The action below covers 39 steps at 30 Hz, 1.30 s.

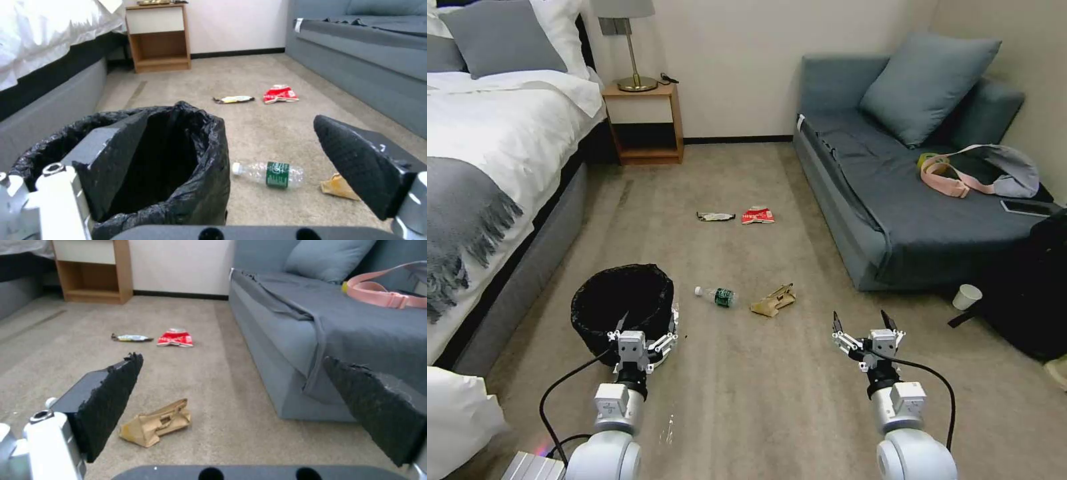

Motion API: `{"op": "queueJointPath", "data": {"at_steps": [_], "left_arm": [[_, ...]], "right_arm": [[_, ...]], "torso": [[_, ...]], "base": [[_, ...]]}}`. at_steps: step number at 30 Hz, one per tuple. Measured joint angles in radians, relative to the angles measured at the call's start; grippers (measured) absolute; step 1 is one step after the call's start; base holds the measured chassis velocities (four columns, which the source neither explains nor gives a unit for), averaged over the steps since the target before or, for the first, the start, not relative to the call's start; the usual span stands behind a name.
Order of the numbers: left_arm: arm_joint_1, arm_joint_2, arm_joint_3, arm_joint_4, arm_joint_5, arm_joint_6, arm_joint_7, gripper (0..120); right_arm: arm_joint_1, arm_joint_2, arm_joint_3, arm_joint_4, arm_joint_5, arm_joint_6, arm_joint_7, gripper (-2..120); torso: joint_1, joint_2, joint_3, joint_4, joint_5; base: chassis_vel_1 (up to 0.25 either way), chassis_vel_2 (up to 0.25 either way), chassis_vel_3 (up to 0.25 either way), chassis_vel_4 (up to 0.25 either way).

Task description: Pick up the trash bin, then pick up the garbage on the floor and place it into the trash bin.

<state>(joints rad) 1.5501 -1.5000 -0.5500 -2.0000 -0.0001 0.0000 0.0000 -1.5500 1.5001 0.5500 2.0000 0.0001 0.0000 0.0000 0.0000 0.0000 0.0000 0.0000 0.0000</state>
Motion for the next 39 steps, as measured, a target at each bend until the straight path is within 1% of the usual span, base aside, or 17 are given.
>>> {"op": "queueJointPath", "data": {"at_steps": [6, 11, 14, 16, 17, 19, 20, 24, 25, 28, 30, 32, 33, 34, 35, 38, 39], "left_arm": [[0.000, 0.000, 0.000, 0.000, 0.000, 0.000, 0.000, 100], [-0.025, 0.030, -0.021, -0.021, -0.055, 0.067, -0.034, 100], [-0.066, 0.077, -0.055, -0.055, -0.142, 0.175, -0.088, 100], [-0.071, 0.082, -0.059, -0.059, -0.151, 0.187, -0.095, 100], [-0.090, 0.104, -0.074, -0.074, -0.192, 0.238, -0.120, 100], [-0.113, 0.131, -0.094, -0.094, -0.242, 0.300, -0.152, 100], [-0.113, 0.131, -0.094, -0.094, -0.242, 0.300, -0.152, 100], [-0.143, 0.164, -0.114, -0.118, -0.300, 0.374, -0.186, 100], [-0.143, 0.164, -0.114, -0.118, -0.300, 0.374, -0.186, 100], [-0.184, 0.205, -0.143, -0.157, -0.367, 0.466, -0.228, 100], [-0.189, 0.210, -0.146, -0.162, -0.376, 0.478, -0.233, 100], [-0.223, 0.243, -0.169, -0.194, -0.431, 0.554, -0.267, 100], [-0.226, 0.245, -0.171, -0.196, -0.436, 0.560, -0.270, 100], [-0.246, 0.266, -0.185, -0.216, -0.470, 0.607, -0.291, 100], [-0.246, 0.266, -0.185, -0.216, -0.470, 0.607, -0.291, 100], [-0.292, 0.312, -0.217, -0.259, -0.547, 0.712, -0.337, 100], [-0.306, 0.320, -0.219, -0.258, -0.558, 0.728, -0.346, 100]], "right_arm": [[0.000, 0.000, 0.000, 0.000, 0.000, 0.000, 0.000, 100], [0.007, -0.016, 0.000, 0.026, 0.066, -0.061, 0.025, 100], [0.019, -0.042, 0.001, 0.071, 0.174, -0.166, 0.069, 100], [0.021, -0.045, 0.002, 0.077, 0.187, -0.178, 0.074, 100], [0.026, -0.057, 0.002, 0.098, 0.237, -0.227, 0.095, 100], [0.033, -0.073, 0.004, 0.126, 0.303, -0.291, 0.122, 100], [0.033, -0.073, 0.004, 0.126, 0.303, -0.291, 0.122, 100], [0.043, -0.104, 0.010, 0.152, 0.376, -0.355, 0.144, 100], [0.043, -0.104, 0.010, 0.152, 0.376, -0.355, 0.144, 100], [0.063, -0.175, 0.035, 0.182, 0.471, -0.430, 0.162, 100], [0.067, -0.186, 0.039, 0.187, 0.485, -0.442, 0.165, 100], [0.083, -0.243, 0.058, 0.211, 0.562, -0.502, 0.178, 100], [0.084, -0.247, 0.059, 0.213, 0.568, -0.507, 0.179, 100], [0.095, -0.285, 0.073, 0.230, 0.619, -0.549, 0.189, 100], [0.095, -0.285, 0.073, 0.230, 0.619, -0.549, 0.189, 100], [0.118, -0.366, 0.100, 0.265, 0.729, -0.636, 0.209, 100], [0.127, -0.378, 0.099, 0.264, 0.749, -0.650, 0.211, 100]], "torso": [[0.000, 0.000, 0.000, 0.0000, 0.0000], [0.000, 0.000, 0.000, 0.0000, 0.0000], [0.000, 0.000, 0.000, 0.0000, -0.0001], [0.000, 0.000, 0.000, 0.0000, -0.0001], [0.000, 0.000, 0.000, 0.0000, -0.0001], [0.000, 0.000, 0.000, 0.0000, -0.0001], [0.000, 0.000, 0.000, 0.0000, -0.0001], [0.000, 0.000, 0.000, 0.0000, -0.0006], [0.000, 0.000, 0.000, 0.0000, -0.0006], [0.000, 0.000, 0.000, -0.0001, 0.0001], [0.000, 0.000, 0.000, -0.0001, -0.0003], [0.000, 0.000, 0.000, 0.0000, 0.0001], [0.000, 0.000, 0.000, -0.0001, 0.0001], [0.000, 0.000, 0.000, 0.0000, 0.0000], [0.000, 0.000, 0.000, 0.0000, 0.0000], [0.000, 0.000, 0.000, -0.0001, 0.0000], [0.000, 0.000, 0.000, 0.0000, -0.0004]], "base": [[0.000, 0.000, 0.000, 0.000], [0.000, 0.000, 0.000, 0.000], [0.000, 0.000, 0.000, 0.000], [0.000, 0.000, 0.000, 0.000], [0.000, 0.000, 0.000, 0.000], [0.000, 0.000, 0.000, 0.000], [0.000, 0.000, 0.000, 0.000], [0.000, 0.000, 0.000, 0.000], [0.000, 0.000, 0.000, 0.000], [0.000, 0.000, 0.000, 0.000], [0.000, 0.000, 0.000, 0.000], [0.000, 0.000, 0.000, 0.000], [0.000, 0.000, 0.000, 0.000], [0.000, 0.000, 0.000, 0.000], [0.000, 0.000, 0.000, 0.000], [0.000, 0.000, 0.000, 0.000], [0.000, 0.000, 0.000, 0.000]]}}
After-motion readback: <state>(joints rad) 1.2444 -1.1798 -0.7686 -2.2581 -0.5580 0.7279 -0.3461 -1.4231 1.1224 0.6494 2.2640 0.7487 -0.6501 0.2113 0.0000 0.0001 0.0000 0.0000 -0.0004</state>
